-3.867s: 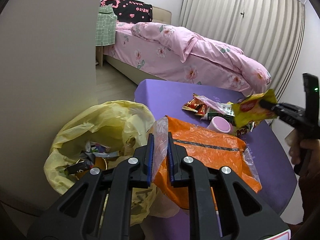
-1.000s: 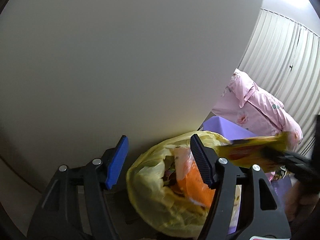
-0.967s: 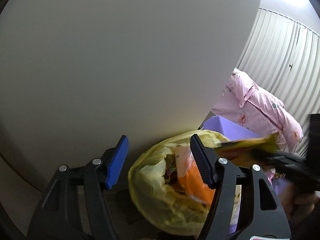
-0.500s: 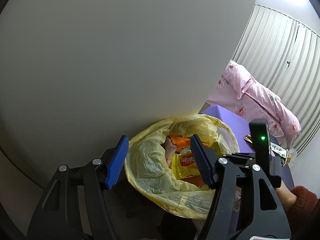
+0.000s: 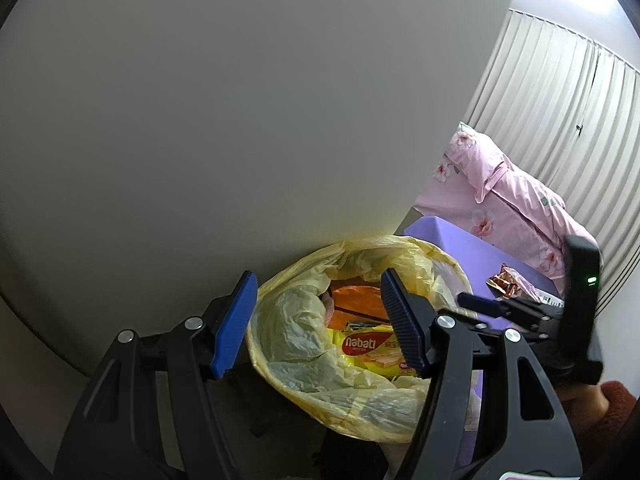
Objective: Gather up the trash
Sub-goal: 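Move the yellow wrapper into the trash bag and open the right tool, then return both tools to the table toward the pink candy wrapper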
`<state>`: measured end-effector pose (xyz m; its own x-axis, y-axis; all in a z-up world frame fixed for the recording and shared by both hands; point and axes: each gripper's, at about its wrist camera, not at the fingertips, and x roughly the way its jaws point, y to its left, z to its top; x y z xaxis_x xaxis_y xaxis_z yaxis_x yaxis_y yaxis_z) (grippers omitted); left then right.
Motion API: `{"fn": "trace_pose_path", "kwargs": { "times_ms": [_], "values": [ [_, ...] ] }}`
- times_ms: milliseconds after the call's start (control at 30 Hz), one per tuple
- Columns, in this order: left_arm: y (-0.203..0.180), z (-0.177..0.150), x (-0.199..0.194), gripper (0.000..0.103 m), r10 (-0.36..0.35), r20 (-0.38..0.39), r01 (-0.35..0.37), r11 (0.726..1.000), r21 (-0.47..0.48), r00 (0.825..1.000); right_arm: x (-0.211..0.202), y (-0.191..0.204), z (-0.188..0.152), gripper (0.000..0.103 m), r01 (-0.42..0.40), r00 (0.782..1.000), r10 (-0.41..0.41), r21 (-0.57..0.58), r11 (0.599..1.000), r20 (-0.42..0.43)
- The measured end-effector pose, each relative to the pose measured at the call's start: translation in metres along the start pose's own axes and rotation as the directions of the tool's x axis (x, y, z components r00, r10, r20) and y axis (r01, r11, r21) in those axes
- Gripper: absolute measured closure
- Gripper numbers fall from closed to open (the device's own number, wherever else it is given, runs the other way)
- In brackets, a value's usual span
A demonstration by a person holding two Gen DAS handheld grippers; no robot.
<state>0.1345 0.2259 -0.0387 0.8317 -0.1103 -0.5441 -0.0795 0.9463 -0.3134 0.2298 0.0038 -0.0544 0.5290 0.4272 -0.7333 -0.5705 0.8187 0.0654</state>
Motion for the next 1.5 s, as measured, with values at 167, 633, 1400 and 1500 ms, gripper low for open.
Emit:
{"fn": "trace_pose_path", "kwargs": {
  "times_ms": [167, 633, 1400, 1500],
  "values": [
    [-0.028, 0.005, -0.001, 0.042, -0.010, 0.007, 0.010, 0.998, 0.059, 1.000, -0.046, -0.019, -0.005, 0.058, 0.068, 0.995, -0.069, 0.013, 0.998, 0.075],
    [-0.140, -0.007, 0.027, 0.042, -0.181, -0.099, 0.200, 0.948, 0.247, 0.978, -0.158, -0.135, -0.059, 0.051, 0.339, 0.917, -0.368, 0.186, 0.922, 0.153],
    [-0.281, -0.069, 0.093, 0.042, -0.332, -0.327, 0.444, 0.815, 0.373, 0.885, -0.195, -0.222, -0.170, 0.051, 0.437, 0.866, -0.495, 0.384, 0.814, 0.064],
    [-0.297, -0.067, 0.104, 0.042, -0.339, -0.323, 0.451, 0.799, 0.398, 0.884, -0.204, -0.228, -0.182, 0.051, 0.462, 0.850, -0.524, 0.403, 0.790, 0.052]
  ]
}}
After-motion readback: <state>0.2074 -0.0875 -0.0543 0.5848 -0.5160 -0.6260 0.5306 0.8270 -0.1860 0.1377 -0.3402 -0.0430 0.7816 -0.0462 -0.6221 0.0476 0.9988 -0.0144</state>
